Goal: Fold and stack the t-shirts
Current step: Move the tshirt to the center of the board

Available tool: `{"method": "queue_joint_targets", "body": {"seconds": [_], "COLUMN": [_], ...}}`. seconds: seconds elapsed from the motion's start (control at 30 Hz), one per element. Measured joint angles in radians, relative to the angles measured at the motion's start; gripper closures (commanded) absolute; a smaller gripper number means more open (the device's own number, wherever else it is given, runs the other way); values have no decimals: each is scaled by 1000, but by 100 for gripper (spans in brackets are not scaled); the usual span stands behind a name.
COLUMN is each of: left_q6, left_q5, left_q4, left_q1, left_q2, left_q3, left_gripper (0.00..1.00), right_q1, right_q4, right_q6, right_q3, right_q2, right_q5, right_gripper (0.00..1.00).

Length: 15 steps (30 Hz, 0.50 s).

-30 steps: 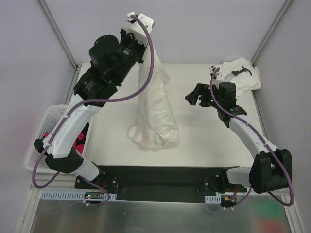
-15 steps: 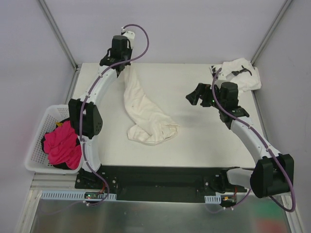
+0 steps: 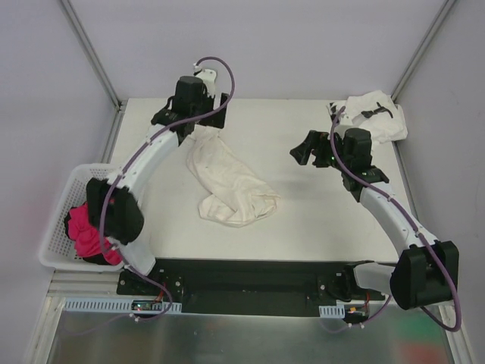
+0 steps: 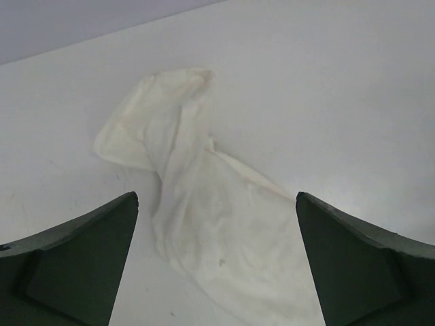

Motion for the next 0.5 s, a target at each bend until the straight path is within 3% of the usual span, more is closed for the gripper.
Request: {"method": "queue_joint_targets", "body": {"seconds": [0.23,0.5], "left_q6": [-178,-308], "left_q5": [-81,-116], "left_q4": [-11,-137], "left_q1": [-261,-283], "left_q2": [-557,-661], "left_q3": [-486,-744], "left_gripper": [1,3], "right_q1": [0,0], "right_q4": [1,8], "right_q6": [4,14], "right_q3": [2,2], "right_q2": [26,20], "right_q5": [-9,-15], "right_gripper": [1,2]}}
